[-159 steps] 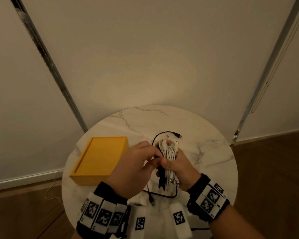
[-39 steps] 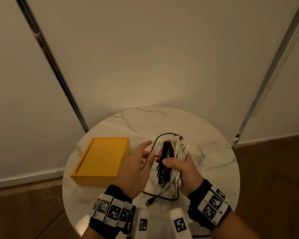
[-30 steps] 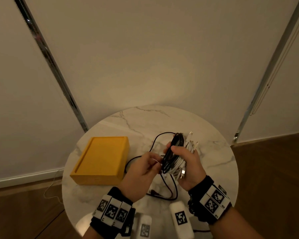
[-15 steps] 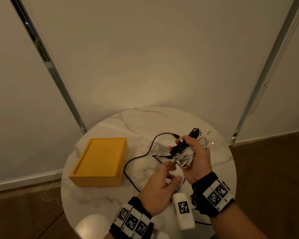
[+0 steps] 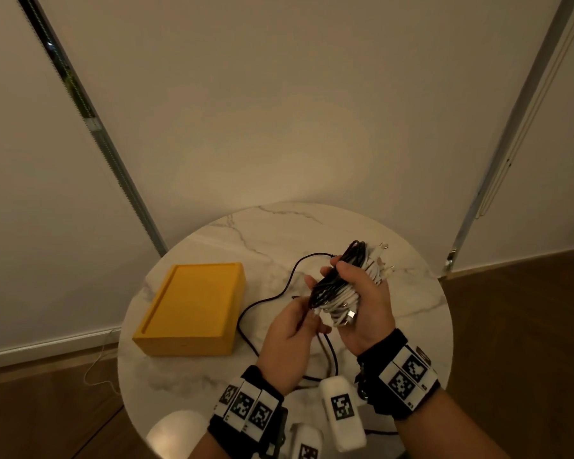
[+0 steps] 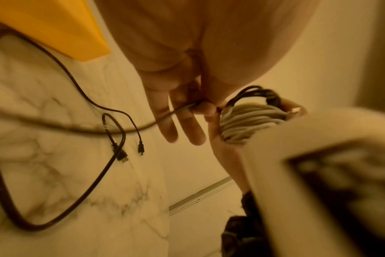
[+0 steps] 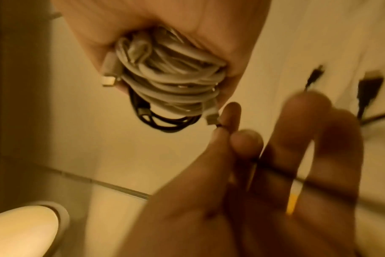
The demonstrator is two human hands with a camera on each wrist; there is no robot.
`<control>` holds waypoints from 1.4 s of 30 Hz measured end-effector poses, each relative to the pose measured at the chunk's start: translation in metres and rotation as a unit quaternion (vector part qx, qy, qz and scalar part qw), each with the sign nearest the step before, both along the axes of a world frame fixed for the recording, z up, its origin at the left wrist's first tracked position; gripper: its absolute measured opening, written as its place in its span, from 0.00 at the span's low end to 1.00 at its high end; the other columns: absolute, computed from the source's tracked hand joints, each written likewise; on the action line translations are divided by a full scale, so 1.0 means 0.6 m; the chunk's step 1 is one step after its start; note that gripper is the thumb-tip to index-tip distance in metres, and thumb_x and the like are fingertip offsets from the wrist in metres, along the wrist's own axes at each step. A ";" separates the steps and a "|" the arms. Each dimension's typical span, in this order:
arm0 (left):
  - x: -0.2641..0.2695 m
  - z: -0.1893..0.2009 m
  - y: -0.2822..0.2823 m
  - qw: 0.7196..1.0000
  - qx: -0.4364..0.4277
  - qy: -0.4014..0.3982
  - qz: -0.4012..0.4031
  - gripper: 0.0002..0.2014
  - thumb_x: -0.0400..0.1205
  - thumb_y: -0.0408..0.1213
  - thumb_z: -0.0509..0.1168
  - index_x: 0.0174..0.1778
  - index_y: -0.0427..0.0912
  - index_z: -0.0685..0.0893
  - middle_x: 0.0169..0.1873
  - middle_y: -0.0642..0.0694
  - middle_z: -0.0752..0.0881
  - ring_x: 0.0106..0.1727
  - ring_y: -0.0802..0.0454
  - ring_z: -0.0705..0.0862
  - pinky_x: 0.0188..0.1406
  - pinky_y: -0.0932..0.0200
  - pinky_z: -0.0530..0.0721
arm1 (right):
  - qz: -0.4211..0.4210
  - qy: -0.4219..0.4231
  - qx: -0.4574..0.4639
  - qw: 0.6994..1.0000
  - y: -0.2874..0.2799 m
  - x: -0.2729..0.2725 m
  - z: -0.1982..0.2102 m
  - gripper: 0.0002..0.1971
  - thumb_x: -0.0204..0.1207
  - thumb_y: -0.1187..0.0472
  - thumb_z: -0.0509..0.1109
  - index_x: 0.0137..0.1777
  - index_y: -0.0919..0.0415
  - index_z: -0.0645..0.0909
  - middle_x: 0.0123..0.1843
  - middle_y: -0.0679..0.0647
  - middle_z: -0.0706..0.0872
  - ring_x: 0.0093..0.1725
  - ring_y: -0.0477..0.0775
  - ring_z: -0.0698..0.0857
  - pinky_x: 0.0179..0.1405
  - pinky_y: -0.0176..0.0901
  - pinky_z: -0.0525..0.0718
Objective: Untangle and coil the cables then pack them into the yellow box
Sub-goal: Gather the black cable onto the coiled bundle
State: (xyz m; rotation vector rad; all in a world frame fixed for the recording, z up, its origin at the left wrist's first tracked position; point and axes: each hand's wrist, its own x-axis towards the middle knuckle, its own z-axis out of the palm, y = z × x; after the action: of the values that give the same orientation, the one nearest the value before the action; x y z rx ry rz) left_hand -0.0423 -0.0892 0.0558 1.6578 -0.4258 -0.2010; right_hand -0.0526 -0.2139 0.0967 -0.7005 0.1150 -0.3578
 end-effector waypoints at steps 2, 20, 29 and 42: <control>-0.003 0.004 0.004 0.999 0.015 0.039 -0.006 0.12 0.91 0.34 0.55 0.57 0.44 0.84 0.35 0.48 0.84 0.37 0.46 0.87 0.44 0.50 0.87 | -0.068 0.031 -0.060 0.995 -0.005 0.003 -0.001 0.29 0.62 0.70 0.79 0.64 0.67 0.75 0.45 0.60 0.84 0.41 0.57 0.88 0.52 0.66 0.87; 0.007 0.043 0.048 0.884 0.304 -0.354 -0.039 0.06 0.82 0.42 0.68 0.45 0.44 0.88 0.40 0.57 0.75 0.44 0.58 0.73 0.47 0.61 0.70 | 0.010 0.155 -0.445 0.882 -0.028 0.016 -0.048 0.26 0.62 0.72 0.79 0.56 0.52 0.74 0.37 0.52 0.83 0.30 0.47 0.82 0.27 0.45 0.83; 0.020 0.058 0.068 0.942 0.156 -0.295 -0.028 0.12 0.81 0.29 0.71 0.48 0.52 0.78 0.49 0.57 0.78 0.53 0.63 0.79 0.53 0.74 0.75 | 0.247 0.151 -0.242 0.926 0.002 -0.010 -0.033 0.06 0.66 0.64 0.74 0.40 0.66 0.84 0.34 0.57 0.82 0.36 0.55 0.84 0.37 0.45 0.81; 0.032 0.057 0.094 0.977 0.034 -0.209 0.035 0.08 0.74 0.47 0.78 0.47 0.53 0.91 0.54 0.55 0.91 0.58 0.58 0.89 0.57 0.55 0.89 | 0.318 0.144 -0.074 0.934 0.022 -0.010 -0.053 0.21 0.52 0.57 0.83 0.46 0.64 0.89 0.41 0.59 0.86 0.38 0.58 0.86 0.36 0.51 0.83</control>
State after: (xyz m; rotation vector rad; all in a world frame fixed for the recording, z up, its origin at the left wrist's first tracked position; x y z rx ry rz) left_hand -0.0230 -0.0330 0.0899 1.7808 -0.6803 0.1941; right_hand -0.0583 -0.2005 0.0649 -0.8955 0.1324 0.3641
